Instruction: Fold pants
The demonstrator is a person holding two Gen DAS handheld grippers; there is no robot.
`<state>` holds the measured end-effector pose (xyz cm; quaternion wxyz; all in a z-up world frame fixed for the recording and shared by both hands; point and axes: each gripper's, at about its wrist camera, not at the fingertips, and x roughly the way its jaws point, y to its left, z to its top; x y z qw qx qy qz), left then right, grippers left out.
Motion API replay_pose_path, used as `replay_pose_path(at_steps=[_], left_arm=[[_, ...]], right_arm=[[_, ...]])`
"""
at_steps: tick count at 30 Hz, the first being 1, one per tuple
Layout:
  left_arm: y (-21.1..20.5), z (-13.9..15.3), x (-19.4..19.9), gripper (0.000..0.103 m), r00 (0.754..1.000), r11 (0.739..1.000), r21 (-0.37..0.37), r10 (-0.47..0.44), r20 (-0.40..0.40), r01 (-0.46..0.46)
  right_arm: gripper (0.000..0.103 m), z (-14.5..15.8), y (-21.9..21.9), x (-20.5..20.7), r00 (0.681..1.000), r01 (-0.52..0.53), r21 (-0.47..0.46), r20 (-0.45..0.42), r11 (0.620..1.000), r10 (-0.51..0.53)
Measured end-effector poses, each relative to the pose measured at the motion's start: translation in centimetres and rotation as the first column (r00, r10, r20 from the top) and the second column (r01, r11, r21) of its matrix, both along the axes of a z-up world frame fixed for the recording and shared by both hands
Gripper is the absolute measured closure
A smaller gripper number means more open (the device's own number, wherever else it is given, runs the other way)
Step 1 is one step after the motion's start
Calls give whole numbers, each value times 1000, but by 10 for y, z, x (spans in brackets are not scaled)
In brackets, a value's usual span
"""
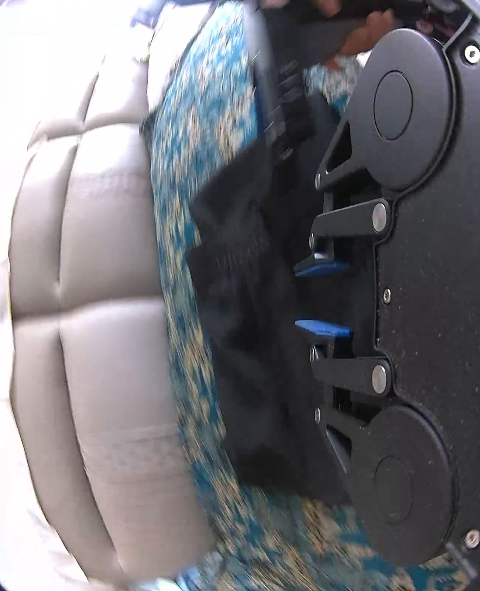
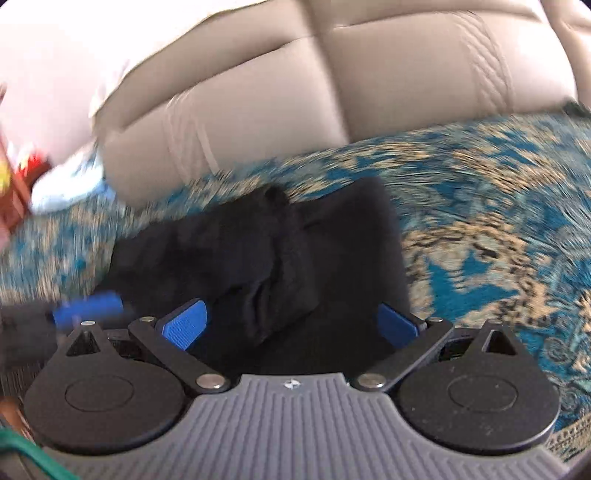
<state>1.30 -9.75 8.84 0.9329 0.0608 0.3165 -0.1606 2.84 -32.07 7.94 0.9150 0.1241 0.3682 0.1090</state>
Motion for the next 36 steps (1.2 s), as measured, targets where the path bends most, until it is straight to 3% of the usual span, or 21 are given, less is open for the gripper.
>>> replay_pose_path(at_steps=[4, 9, 13, 15, 21, 23, 24, 25, 29, 36], left_arm=[[38, -14, 10, 81, 991, 991, 2, 133, -30, -133], [66, -38, 17, 81, 971, 974, 20, 225, -84, -224], [80, -44, 21, 81, 955, 958, -71, 270, -123, -279], [82, -45, 22, 81, 951, 953, -82, 279, -131, -291], [82, -39, 21, 81, 953, 956, -85, 268, -139, -281], [82, -33, 14, 84, 954, 955, -96, 264, -141, -279], [83, -31, 11, 85, 955, 956, -97, 263, -137, -277], [83, -29, 8, 85, 957, 958, -95, 259, -130, -272], [80, -28, -2, 86, 964, 967, -73, 231, -131, -242], [69, -32, -18, 86, 974, 981, -37, 184, -132, -190]], right_arm=[[0, -2, 23, -5, 998, -61, -4, 25, 998, 61], [0, -7, 30, 8, 999, 19, 10, 25, 1000, -19], [2, -15, 37, 16, 996, 76, -68, 42, 995, -73], [9, -18, 44, 20, 996, 77, -104, 56, 992, -71], [48, -16, 54, 29, 994, 80, -130, 80, 988, -70], [69, -9, 48, 26, 991, 94, -112, 102, 989, -83], [73, -4, 44, 24, 989, 101, -103, 119, 990, -88], [84, 1, 38, 20, 986, 107, -87, 138, 990, -95], [85, 6, 23, 9, 983, 126, -80, 146, 989, -113], [84, 2, 13, -14, 985, 108, -168, 154, 980, -82]])
